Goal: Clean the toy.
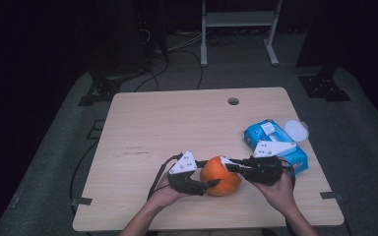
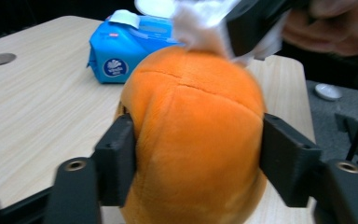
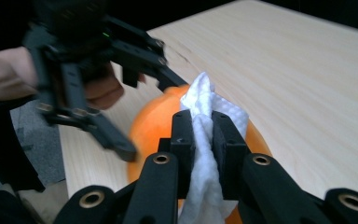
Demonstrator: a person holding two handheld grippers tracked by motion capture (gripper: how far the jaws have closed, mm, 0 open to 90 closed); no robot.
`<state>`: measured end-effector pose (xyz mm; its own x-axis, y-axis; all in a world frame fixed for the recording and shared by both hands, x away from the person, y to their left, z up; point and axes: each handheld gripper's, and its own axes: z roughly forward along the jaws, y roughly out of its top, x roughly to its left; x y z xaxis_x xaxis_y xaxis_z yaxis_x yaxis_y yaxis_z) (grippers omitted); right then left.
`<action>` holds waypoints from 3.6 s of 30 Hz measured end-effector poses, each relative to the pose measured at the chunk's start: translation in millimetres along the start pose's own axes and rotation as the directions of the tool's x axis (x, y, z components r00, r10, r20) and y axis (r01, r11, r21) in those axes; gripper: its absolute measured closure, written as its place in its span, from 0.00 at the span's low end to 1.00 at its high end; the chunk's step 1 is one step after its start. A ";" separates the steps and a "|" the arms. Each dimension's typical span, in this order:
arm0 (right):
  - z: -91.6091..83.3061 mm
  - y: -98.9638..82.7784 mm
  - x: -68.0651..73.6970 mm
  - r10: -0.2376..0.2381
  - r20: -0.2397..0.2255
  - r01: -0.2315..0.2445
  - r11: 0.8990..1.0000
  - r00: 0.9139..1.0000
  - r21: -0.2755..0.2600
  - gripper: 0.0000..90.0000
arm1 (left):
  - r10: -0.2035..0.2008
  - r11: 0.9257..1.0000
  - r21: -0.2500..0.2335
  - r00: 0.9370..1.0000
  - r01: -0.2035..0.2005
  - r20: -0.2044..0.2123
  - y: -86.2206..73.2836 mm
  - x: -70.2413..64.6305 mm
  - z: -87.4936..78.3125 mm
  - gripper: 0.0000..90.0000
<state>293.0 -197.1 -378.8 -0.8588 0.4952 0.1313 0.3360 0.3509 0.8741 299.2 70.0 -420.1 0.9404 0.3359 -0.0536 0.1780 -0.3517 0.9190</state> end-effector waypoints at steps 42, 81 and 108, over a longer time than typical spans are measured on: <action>-7.5 -5.3 -6.6 0.016 0.040 -0.015 1.000 0.999 -0.003 0.88 | 0.033 0.999 0.020 0.999 -0.033 0.024 -11.0 -4.8 14.9 0.32; -8.8 -20.3 -34.0 0.143 0.031 -0.143 0.990 0.989 -0.009 0.89 | -0.066 0.997 -0.037 0.998 0.067 0.022 -24.7 12.3 9.2 0.37; -3.5 4.8 7.9 -0.050 0.095 0.049 0.999 0.994 0.012 0.89 | 0.044 0.998 -0.033 0.996 -0.047 -0.079 -6.6 -10.3 19.1 0.45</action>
<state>286.5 -194.3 -371.9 -0.8337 0.5505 0.0428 0.2982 0.3837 0.8740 293.9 52.2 -433.1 0.9213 0.3884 0.0180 0.1242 -0.3380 0.9329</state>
